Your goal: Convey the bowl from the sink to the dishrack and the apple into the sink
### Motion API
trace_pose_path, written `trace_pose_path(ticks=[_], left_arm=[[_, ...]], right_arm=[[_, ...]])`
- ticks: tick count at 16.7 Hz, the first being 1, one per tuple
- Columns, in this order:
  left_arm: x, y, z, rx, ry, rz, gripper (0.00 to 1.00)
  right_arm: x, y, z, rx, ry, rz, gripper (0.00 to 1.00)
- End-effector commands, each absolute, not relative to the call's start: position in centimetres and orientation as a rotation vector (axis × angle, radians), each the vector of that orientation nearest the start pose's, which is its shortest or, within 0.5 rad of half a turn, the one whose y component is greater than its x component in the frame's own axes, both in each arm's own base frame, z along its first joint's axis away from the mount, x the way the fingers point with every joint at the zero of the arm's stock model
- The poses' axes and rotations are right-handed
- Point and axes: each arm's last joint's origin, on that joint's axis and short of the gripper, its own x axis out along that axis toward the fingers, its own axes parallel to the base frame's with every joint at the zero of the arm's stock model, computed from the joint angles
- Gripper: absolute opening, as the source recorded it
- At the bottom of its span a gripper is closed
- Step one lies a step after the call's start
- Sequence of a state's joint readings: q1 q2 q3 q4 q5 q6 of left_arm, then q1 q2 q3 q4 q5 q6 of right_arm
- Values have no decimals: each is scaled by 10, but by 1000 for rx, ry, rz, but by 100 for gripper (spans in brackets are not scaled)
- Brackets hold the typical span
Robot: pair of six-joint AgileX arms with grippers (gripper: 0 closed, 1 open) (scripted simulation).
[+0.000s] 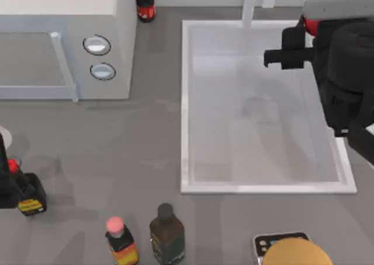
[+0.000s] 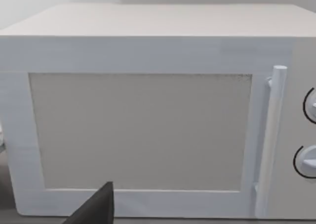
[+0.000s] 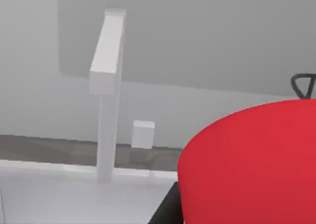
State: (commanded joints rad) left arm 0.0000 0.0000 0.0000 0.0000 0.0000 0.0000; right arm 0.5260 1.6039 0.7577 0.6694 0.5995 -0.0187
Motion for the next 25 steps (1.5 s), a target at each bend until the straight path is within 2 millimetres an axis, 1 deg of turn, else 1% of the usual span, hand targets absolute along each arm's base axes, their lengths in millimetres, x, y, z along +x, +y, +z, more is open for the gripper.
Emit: trace_pose_path(ticks=[2,5,10,12,15,20,23,25], left_arm=[[106,-1,160,0,0,0,100],[106,-1,160,0,0,0,100],[106,-1,160,0,0,0,100],[106,-1,160,0,0,0,100],[106,-1,160,0,0,0,100],[106,-1,160,0,0,0,100],[106,-1,160,0,0,0,100],[106,-1,160,0,0,0,100]], right_arm=[[284,170,206,-63,64,-34,0],[272,182,209,-6,6,-12,0],[272,183,210,2,-1,-11,0],[272,184,207,2,-1,-10,0],[278,190,185,2,2,-11,0],[282,195,127,5,-4,-13,0],[278,191,92,5,-5,-12,0],[275,188,74,4,-4,-11,0]])
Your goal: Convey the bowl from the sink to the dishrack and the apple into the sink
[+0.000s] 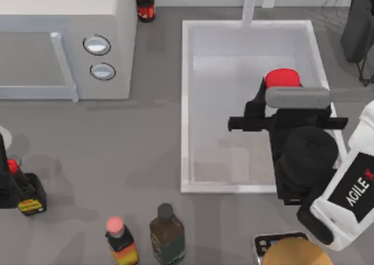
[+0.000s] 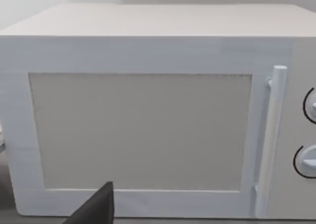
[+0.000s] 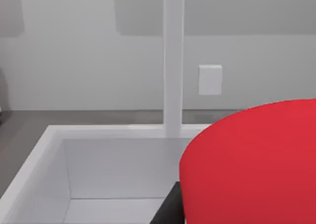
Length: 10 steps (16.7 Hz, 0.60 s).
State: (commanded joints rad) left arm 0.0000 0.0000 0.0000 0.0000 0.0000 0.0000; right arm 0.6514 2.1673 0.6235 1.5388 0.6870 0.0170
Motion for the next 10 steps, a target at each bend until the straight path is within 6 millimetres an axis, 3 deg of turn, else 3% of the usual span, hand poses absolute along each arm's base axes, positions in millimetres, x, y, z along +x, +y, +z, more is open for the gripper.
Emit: trace_pose_path(ticks=[3,7,10], left_arm=[[106,-1,160,0,0,0,100],[106,-1,160,0,0,0,100],[106,-1,160,0,0,0,100]], right_arm=[[271,184,60,0,0,-10,0],[270,184,59,0,0,-10,0],[270,184,59,0,0,-10,23]])
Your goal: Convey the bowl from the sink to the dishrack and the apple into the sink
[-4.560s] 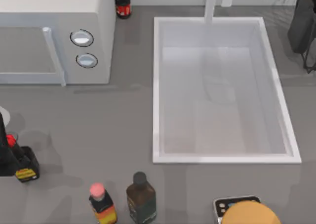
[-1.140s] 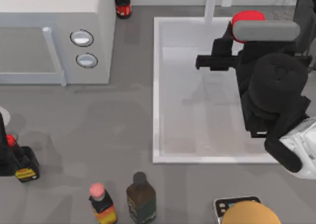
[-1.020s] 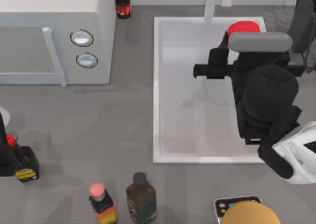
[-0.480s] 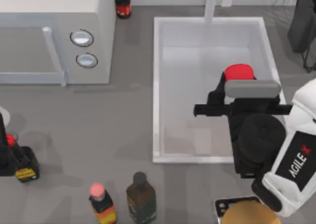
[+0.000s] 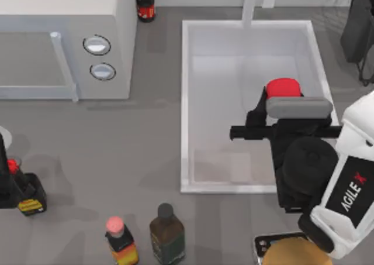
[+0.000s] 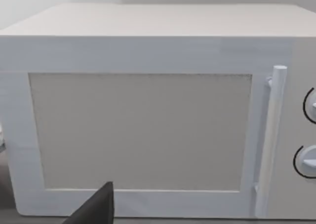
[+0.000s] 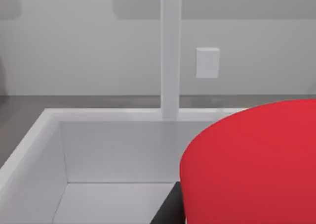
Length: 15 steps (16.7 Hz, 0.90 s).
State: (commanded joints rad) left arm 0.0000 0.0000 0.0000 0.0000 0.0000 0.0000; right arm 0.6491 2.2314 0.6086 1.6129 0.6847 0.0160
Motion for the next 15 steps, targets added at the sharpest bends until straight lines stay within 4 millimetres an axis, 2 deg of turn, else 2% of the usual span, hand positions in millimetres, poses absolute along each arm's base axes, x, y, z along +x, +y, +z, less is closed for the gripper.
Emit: trace_pose_path(ticks=[10,15], left_arm=[[106,-1,160,0,0,0,100],[106,-1,160,0,0,0,100]], right_arm=[[270,184,59,0,0,-10,98],[270,184,59,0,0,-10,100]])
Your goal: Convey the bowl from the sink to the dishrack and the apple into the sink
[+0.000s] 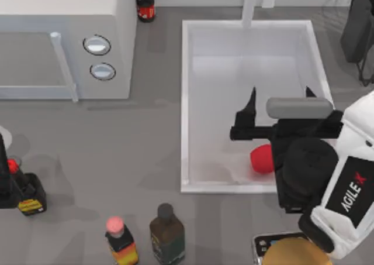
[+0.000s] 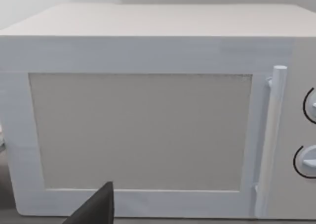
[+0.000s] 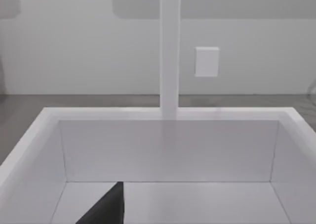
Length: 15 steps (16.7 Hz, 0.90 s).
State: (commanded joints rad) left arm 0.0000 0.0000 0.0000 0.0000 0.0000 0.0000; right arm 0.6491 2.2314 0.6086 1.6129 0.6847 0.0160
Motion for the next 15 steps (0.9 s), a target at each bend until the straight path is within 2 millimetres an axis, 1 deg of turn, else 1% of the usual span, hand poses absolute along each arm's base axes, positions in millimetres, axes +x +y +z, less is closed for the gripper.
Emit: trace_pose_path(ticks=[5,8,11,13,15], left_arm=[[106,-1,160,0,0,0,100],[106,-1,160,0,0,0,100],[106,-1,160,0,0,0,100],[106,-1,160,0,0,0,100],[106,-1,160,0,0,0,100]], right_arm=[[270,184,59,1,-1,-10,100],[274,176,71,11,1,-29,100],[279,155,100,29,6,-75,100],[278,133,127,47,3,-112,100],[270,108,156,66,-5,-145,100]])
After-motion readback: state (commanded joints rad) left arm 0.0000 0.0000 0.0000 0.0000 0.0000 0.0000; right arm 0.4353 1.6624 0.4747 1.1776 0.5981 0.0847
